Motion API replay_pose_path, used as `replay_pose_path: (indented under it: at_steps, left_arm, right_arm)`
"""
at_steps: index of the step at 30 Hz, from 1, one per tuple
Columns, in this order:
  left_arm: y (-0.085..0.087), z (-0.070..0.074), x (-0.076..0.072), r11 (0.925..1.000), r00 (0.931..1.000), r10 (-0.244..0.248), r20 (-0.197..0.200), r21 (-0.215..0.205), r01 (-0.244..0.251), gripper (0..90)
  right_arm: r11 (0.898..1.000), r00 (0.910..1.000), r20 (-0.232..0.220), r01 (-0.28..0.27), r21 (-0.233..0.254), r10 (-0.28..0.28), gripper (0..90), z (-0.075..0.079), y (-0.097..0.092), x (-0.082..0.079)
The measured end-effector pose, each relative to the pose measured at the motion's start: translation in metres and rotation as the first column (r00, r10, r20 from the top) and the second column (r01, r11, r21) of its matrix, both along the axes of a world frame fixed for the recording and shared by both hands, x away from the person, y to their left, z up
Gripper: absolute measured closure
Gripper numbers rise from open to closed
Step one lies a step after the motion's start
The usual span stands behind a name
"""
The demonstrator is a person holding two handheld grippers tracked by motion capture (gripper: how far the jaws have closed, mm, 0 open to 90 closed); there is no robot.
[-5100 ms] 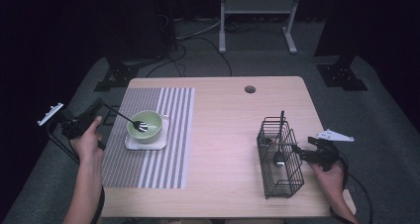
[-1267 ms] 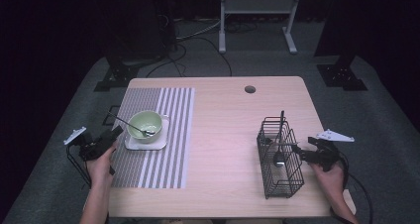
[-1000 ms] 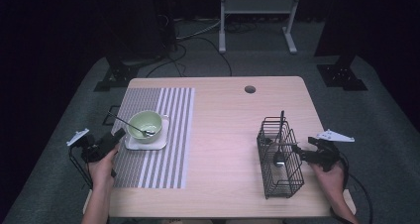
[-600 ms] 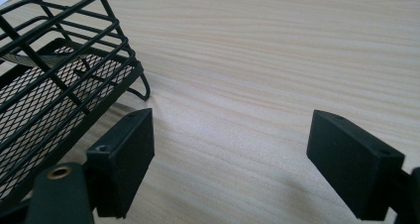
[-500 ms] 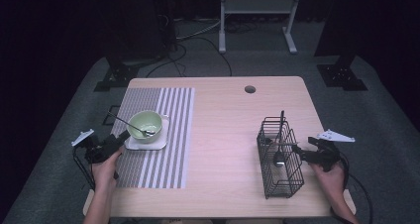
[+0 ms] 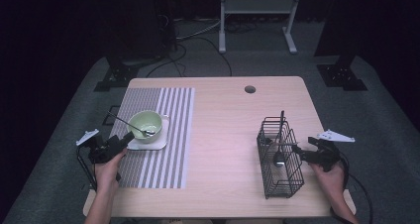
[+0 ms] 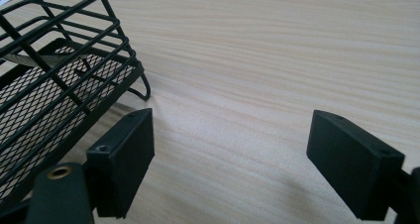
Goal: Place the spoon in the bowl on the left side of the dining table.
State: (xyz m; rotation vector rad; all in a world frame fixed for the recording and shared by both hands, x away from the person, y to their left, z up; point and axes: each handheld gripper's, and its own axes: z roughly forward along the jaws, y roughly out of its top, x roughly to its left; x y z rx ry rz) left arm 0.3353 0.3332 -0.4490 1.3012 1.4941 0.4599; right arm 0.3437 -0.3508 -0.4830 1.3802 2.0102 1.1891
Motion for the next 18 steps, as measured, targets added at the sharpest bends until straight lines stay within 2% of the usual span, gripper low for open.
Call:
replay_pose_path:
  at_steps: [3,18]
  left_arm:
    - [-0.003,0.001,-0.001,0.9999,1.0,-0.006,-0.006,0.011,0.006,14.1]
    - [-0.014,0.005,-0.005,0.9979,0.9983,-0.058,-0.01,0.028,0.058,9.8]
  right_arm:
    - [1.0,1.0,0.0,0.0,0.001,0.0,17.5,0.0,0.0,0.0]
    - [1.0,1.0,0.001,0.0,0.002,0.0,17.5,0.0,0.0,0.0]
